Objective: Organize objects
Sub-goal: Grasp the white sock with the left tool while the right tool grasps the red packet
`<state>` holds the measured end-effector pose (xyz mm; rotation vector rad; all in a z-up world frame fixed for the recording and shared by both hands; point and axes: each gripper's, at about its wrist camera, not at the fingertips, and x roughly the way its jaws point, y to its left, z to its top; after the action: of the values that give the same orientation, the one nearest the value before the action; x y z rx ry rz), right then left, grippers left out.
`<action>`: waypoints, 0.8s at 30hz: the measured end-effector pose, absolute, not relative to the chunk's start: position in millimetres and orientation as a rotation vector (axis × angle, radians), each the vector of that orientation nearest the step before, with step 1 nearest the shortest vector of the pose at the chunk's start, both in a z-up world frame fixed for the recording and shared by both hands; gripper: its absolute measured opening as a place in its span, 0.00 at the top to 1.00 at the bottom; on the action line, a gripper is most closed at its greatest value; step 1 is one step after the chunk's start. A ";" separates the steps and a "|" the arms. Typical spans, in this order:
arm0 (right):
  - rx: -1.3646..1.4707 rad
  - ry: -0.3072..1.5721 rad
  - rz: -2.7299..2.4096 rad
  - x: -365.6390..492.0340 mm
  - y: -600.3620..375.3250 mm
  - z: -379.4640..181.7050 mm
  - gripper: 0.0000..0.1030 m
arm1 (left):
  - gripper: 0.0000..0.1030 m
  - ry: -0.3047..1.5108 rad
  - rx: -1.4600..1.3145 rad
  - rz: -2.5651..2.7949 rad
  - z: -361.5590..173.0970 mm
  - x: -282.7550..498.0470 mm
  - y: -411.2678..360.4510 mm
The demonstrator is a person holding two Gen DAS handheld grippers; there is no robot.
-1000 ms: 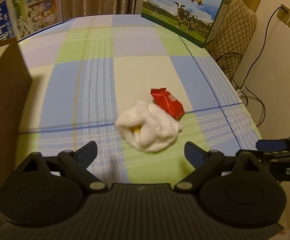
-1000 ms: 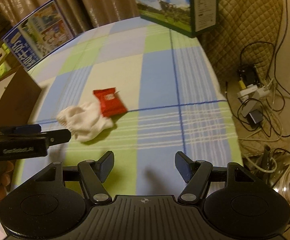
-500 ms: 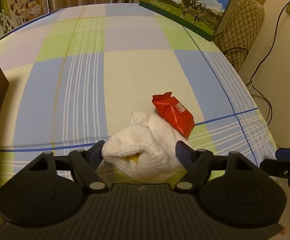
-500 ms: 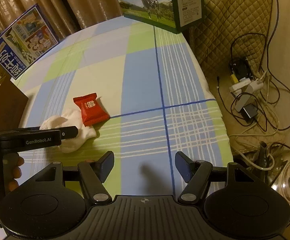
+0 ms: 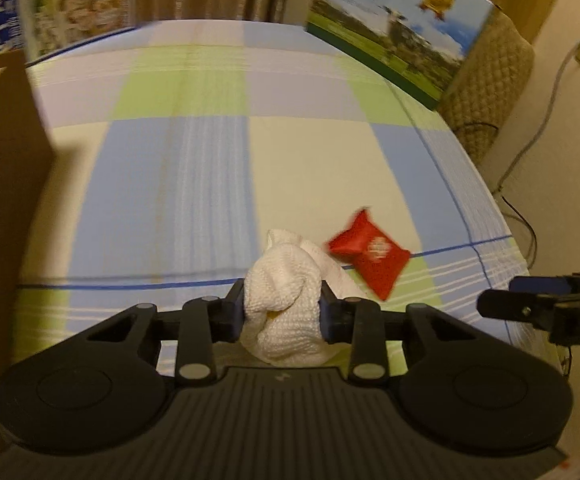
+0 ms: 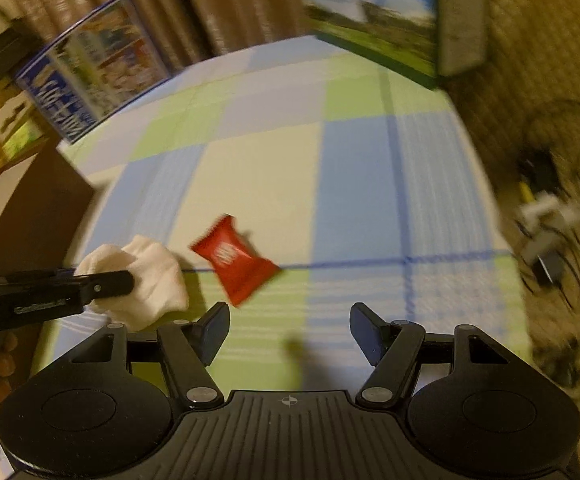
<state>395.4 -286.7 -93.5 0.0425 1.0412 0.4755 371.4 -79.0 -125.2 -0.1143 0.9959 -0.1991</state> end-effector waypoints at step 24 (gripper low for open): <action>-0.382 0.940 0.651 415.3 -187.9 -141.6 0.78 | 0.71 0.968 -0.175 0.026 -92.7 323.6 -1.1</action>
<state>415.3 -187.9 -141.6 -0.3818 0.9396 0.6513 323.6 -1.1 -92.7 -0.1748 0.9676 0.0261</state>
